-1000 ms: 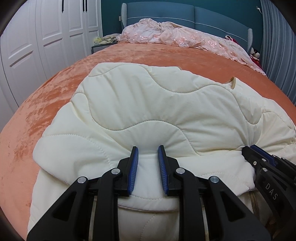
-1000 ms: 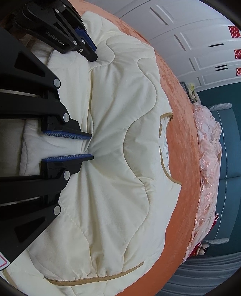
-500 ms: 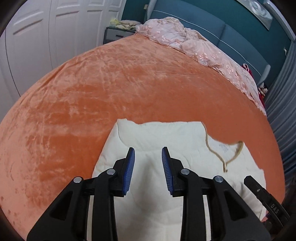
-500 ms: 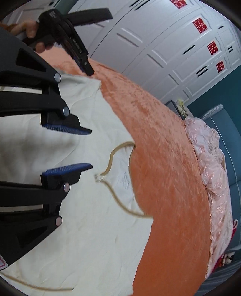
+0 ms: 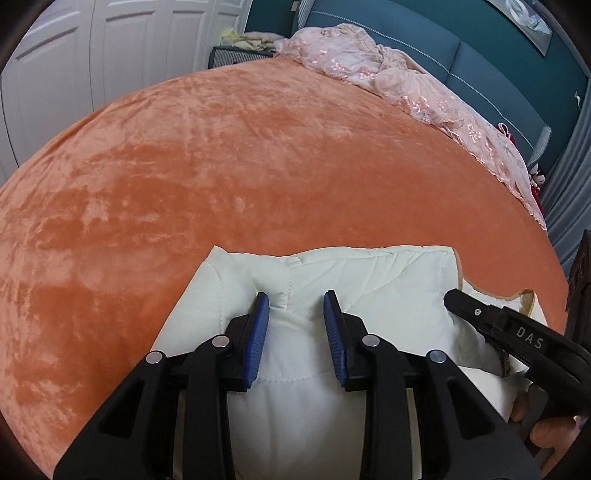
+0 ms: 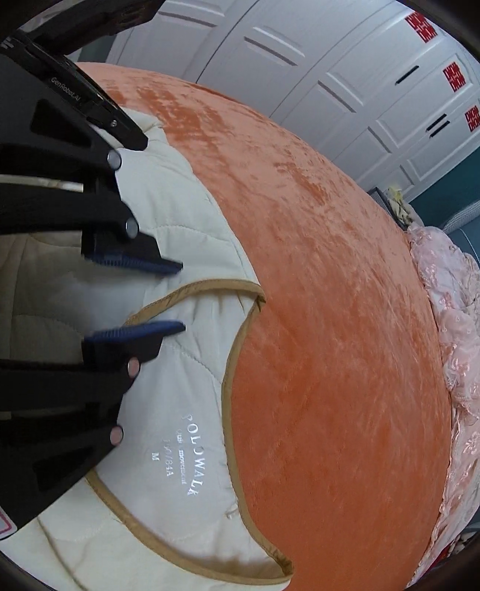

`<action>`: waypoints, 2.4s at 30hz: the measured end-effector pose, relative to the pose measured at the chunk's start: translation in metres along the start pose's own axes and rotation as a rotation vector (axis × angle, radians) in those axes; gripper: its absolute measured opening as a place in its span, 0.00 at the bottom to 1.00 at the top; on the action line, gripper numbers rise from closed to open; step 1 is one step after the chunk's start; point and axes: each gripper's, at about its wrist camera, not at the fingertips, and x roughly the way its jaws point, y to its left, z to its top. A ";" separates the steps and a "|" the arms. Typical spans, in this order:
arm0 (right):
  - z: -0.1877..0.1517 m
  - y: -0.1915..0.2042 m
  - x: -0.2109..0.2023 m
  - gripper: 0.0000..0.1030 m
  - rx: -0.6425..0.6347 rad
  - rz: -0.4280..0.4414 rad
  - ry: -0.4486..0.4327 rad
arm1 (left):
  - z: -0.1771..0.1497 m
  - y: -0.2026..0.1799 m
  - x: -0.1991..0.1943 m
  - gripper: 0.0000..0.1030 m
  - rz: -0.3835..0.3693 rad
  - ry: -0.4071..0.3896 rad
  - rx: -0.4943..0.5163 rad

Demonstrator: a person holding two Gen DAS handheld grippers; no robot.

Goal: Fold large clothes

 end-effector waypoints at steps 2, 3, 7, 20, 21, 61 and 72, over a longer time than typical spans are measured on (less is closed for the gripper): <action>-0.003 -0.003 -0.001 0.06 0.006 0.005 -0.026 | -0.004 0.000 0.000 0.30 -0.003 -0.028 0.003; -0.004 -0.004 -0.001 0.03 0.012 0.002 -0.036 | -0.004 0.001 0.001 0.30 -0.007 -0.035 0.001; -0.007 -0.008 0.001 0.01 0.022 -0.018 -0.070 | -0.005 0.000 0.002 0.30 -0.004 -0.058 0.004; -0.004 -0.046 -0.071 0.09 0.200 -0.070 -0.280 | -0.005 -0.016 0.006 0.32 0.104 -0.043 0.077; -0.002 -0.060 -0.089 0.12 0.219 -0.068 -0.286 | -0.002 -0.018 0.002 0.32 0.116 -0.025 0.087; 0.018 -0.153 -0.216 0.14 0.137 -0.231 -0.285 | -0.005 -0.192 -0.008 0.31 -0.089 0.103 0.310; -0.020 -0.061 -0.069 0.05 -0.125 -0.203 0.050 | -0.025 -0.157 0.021 0.21 0.022 0.160 0.401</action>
